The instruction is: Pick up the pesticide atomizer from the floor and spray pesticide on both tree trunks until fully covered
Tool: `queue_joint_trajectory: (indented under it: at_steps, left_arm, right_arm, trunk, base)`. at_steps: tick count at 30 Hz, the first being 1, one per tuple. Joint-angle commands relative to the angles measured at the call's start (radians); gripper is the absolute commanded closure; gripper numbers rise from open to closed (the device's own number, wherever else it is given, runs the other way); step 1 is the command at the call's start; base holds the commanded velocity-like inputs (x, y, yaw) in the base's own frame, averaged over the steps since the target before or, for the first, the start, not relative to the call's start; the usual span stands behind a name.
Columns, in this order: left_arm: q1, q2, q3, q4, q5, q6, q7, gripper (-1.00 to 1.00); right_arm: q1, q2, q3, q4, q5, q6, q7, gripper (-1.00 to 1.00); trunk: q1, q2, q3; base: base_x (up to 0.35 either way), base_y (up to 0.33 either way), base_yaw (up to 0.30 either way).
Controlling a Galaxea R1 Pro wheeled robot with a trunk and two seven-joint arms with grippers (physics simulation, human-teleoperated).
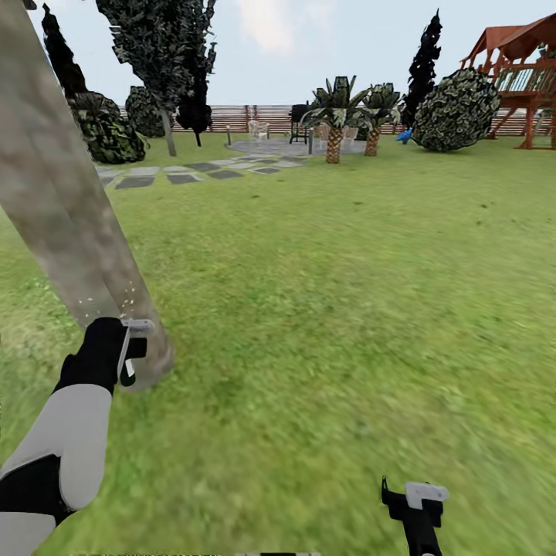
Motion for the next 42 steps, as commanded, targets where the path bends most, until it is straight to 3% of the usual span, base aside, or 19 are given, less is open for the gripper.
queue_joint_trajectory:
  at_steps: [1, 17, 30, 32, 37, 42]
  left_arm:
    - [-0.001, 0.000, 0.002, -0.001, -0.010, 0.003, -0.008, 1.00]
    - [-0.001, 0.000, 0.001, -0.001, -0.011, 0.005, -0.008, 1.00]
    - [-0.001, 0.003, 0.003, 0.000, -0.012, 0.006, -0.008, 1.00]
    - [-0.001, 0.014, 0.009, 0.000, -0.011, 0.006, -0.008, 1.00]
    - [0.051, 0.086, 0.013, 0.001, -0.006, 0.001, -0.010, 1.00]
    - [0.079, 0.085, 0.004, 0.007, -0.006, -0.004, -0.008, 1.00]
  right_arm:
    - [-0.001, 0.000, -0.006, 0.001, 0.011, -0.002, -0.004, -1.00]
    - [-0.001, 0.002, -0.006, 0.001, 0.011, -0.002, -0.003, -1.00]
    - [-0.001, 0.000, -0.006, 0.001, 0.011, -0.002, -0.004, -1.00]
    - [-0.001, 0.001, -0.006, 0.001, 0.011, -0.002, -0.004, -1.00]
    - [-0.001, 0.002, -0.006, 0.001, 0.011, -0.002, -0.004, -1.00]
    - [-0.001, 0.002, -0.006, 0.001, 0.011, -0.003, -0.004, -1.00]
  trunk:
    - [0.000, 0.000, -0.001]
    - [0.000, 0.000, -0.001]
    - [0.000, 0.000, -0.001]
    - [0.000, 0.000, -0.001]
    - [0.000, 0.000, -0.001]
    - [0.000, 0.000, -0.001]
  base:
    - [0.001, -0.274, 0.177]
    - [0.029, -0.274, 0.268]
    - [0.141, -0.270, 0.018]
    - [0.140, -0.269, 0.000]
    - [0.138, -0.269, 0.125]
    - [0.148, -0.266, 0.267]
